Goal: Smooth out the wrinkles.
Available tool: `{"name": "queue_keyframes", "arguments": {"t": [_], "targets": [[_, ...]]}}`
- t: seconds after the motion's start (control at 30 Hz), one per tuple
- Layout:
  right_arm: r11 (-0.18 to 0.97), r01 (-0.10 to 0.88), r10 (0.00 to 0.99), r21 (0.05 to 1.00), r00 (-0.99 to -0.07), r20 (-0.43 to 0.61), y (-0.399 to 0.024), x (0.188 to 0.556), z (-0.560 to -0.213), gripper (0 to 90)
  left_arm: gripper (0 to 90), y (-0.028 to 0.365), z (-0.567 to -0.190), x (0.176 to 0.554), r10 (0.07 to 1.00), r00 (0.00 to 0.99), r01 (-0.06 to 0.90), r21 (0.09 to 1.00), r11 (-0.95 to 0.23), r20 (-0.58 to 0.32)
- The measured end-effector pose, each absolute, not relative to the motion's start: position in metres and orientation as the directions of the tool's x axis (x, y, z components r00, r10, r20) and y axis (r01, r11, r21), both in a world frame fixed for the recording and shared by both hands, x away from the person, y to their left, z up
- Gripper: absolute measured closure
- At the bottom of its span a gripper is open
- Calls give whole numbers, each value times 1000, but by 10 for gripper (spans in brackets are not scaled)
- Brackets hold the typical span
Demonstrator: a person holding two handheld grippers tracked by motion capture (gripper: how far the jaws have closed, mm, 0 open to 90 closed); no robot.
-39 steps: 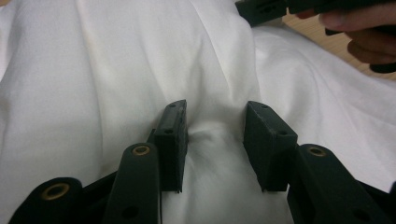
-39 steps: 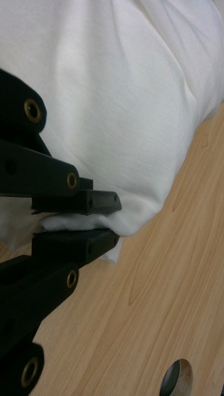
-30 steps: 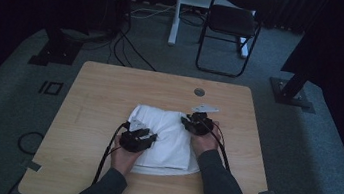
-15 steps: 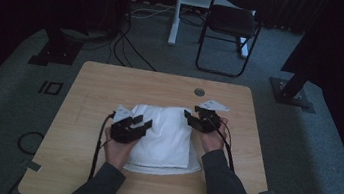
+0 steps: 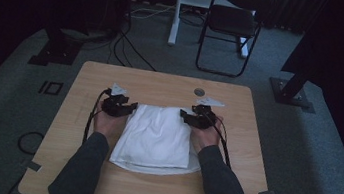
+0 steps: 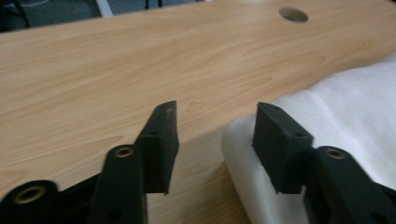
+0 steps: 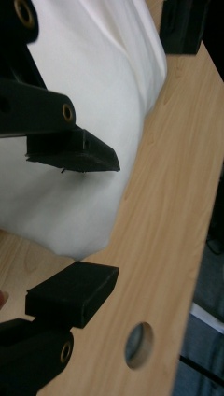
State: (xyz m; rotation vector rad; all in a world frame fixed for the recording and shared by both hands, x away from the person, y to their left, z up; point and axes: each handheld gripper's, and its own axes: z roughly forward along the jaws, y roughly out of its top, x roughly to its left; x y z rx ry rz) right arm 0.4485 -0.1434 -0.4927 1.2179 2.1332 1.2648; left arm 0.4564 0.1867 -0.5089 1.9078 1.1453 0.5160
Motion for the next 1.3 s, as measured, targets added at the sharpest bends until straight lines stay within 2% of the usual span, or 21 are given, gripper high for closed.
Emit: {"name": "queue_keyframes", "arguments": {"t": [0.07, 0.13, 0.17, 0.23, 0.27, 0.37, 0.47, 0.63, 0.8, 0.87, 0.9, 0.97, 1.07, 1.2, 1.3], "targets": [[210, 511, 813, 834, -565, 141, -144, 452, -497, 442, 505, 184, -514, 460, 867, 492, 544, 805, -235, -79], [202, 529, 796, 824, -579, 176, -143, 455, -501, 515, 618, 184, -518, 462, 857, 502, 566, 794, -223, -116], [203, 533, 785, 822, -590, 189, -143, 455, -502, 584, 695, 184, -520, 462, 849, 515, 565, 792, -231, -120], [221, 527, 762, 821, -619, 192, -141, 455, -503, 791, 860, 179, -520, 460, 846, 526, 553, 789, -266, -84], [236, 522, 768, 820, -617, 171, -140, 454, -503, 862, 885, 178, -520, 459, 849, 524, 549, 790, -274, -70], [242, 491, 771, 837, -621, 142, -142, 449, -498, 879, 896, 182, -519, 458, 863, 500, 556, 790, -260, -68], [198, 466, 779, 862, -609, 151, -154, 443, -489, 880, 899, 189, -520, 456, 877, 476, 567, 784, -252, -63], [131, 477, 814, 869, -552, 180, -179, 442, -488, 886, 900, 198, -526, 453, 899, 435, 592, 769, -241, -53], [136, 514, 852, 847, -497, 166, -188, 443, -504, 883, 899, 195, -533, 455, 908, 416, 618, 746, -248, -42], [159, 533, 859, 831, -490, 150, -186, 442, -510, 852, 894, 193, -535, 455, 909, 415, 623, 739, -255, -36], [184, 541, 861, 820, -492, 131, -184, 441, -512, 796, 876, 193, -534, 454, 912, 409, 622, 739, -258, -25], [198, 542, 866, 817, -487, 114, -183, 435, -512, 685, 772, 195, -529, 449, 921, 389, 605, 758, -245, -13], [176, 527, 848, 831, -510, 144, -184, 417, -505, 553, 696, 194, -513, 440, 921, 389, 562, 791, -241, 4], [195, 515, 788, 835, -589, 179, -177, 387, -500, 462, 646, 180, -491, 421, 910, 413, 493, 833, -251, 29], [200, 531, 760, 824, -615, 212, -170, 374, -504, 430, 619, 169, -484, 410, 895, 445, 464, 845, -265, 36]]}}
